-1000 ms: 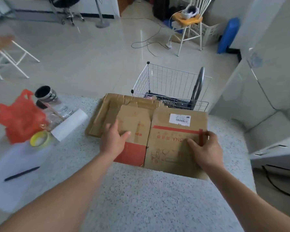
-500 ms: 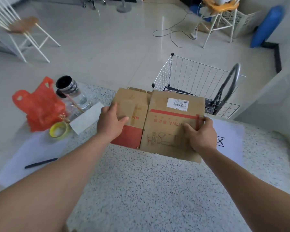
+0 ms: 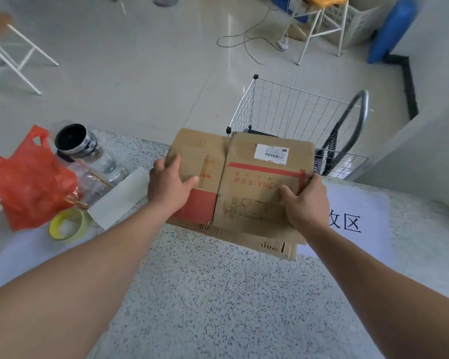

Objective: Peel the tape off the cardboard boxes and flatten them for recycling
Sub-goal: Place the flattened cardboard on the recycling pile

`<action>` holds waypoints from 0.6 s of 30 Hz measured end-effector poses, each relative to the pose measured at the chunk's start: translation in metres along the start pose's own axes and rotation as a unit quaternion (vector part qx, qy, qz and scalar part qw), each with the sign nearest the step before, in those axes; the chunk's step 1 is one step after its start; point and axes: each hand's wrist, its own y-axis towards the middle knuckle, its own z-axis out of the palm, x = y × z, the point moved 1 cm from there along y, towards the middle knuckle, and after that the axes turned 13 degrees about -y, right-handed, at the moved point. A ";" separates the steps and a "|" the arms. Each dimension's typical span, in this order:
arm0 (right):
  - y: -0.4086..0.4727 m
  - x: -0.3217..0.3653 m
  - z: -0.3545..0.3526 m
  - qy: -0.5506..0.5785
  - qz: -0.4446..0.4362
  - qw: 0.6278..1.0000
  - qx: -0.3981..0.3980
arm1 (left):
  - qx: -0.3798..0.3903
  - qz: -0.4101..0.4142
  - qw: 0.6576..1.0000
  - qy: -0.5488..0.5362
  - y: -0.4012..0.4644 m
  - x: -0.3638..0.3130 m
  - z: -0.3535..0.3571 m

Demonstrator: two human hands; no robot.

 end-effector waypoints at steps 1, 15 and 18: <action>0.003 0.001 0.007 -0.018 0.007 1.000 0.002 | 0.004 0.001 1.000 0.004 0.005 0.005 0.004; 0.004 0.009 0.064 -0.317 -0.185 0.930 0.008 | 0.145 0.252 0.945 0.153 0.042 -0.016 0.079; 0.004 -0.001 0.079 -0.371 -0.179 0.910 0.035 | 0.191 0.249 0.928 0.201 0.047 -0.008 0.094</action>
